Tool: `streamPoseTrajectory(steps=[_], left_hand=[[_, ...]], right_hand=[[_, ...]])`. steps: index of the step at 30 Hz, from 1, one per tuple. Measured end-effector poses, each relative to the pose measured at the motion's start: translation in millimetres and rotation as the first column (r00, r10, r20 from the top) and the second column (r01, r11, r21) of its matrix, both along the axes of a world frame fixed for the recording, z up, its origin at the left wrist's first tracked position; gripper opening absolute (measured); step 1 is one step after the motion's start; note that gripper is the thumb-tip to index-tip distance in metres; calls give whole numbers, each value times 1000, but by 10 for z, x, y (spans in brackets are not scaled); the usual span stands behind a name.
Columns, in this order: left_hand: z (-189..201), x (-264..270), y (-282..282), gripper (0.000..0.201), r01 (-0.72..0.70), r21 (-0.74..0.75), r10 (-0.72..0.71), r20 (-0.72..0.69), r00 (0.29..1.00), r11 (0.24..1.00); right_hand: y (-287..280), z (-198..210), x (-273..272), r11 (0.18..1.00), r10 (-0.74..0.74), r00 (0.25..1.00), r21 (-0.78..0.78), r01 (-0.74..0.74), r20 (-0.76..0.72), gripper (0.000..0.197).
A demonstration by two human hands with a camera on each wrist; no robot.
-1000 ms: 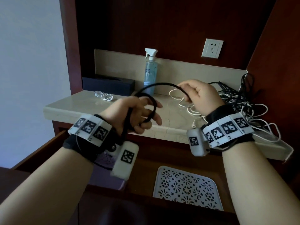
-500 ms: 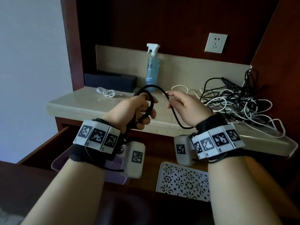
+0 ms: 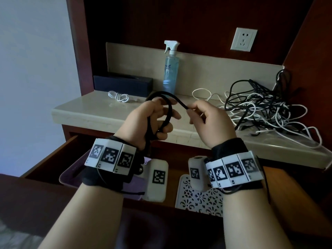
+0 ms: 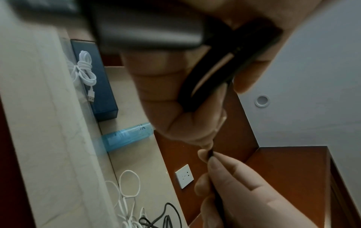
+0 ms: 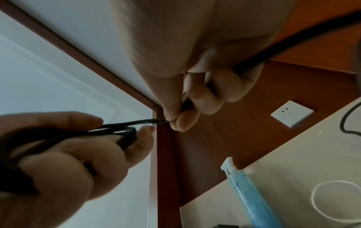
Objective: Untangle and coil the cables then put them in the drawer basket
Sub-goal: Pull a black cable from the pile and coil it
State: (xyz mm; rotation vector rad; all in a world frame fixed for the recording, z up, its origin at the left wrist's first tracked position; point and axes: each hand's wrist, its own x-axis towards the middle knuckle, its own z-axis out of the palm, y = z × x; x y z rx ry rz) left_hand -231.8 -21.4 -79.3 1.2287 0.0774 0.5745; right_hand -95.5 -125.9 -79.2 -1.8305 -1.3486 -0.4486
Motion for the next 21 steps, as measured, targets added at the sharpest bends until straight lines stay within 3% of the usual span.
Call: streamPoseTrajectory(steps=[3,7,14,21], left_hand=[[-16,13,10,33,-61,-85,66,53,996,995],[-19,5,23,31,-67,-172,85,96,992,983],[-11,66,-70,31,-53,-106,55,18,998,993],[-23,139,-150,15,-116,-69,117,17,993,991]], right_hand=[[-89,-17,7,989,8,999,-148,-13,-35,29],[-195,-38,-31,952,-20,997,-306,-6,-81,32],[-271,-31,-109,968,-124,992,-223,118,-16,24],[-270,-49,-187,957,-113,994,-269,106,-11,25]])
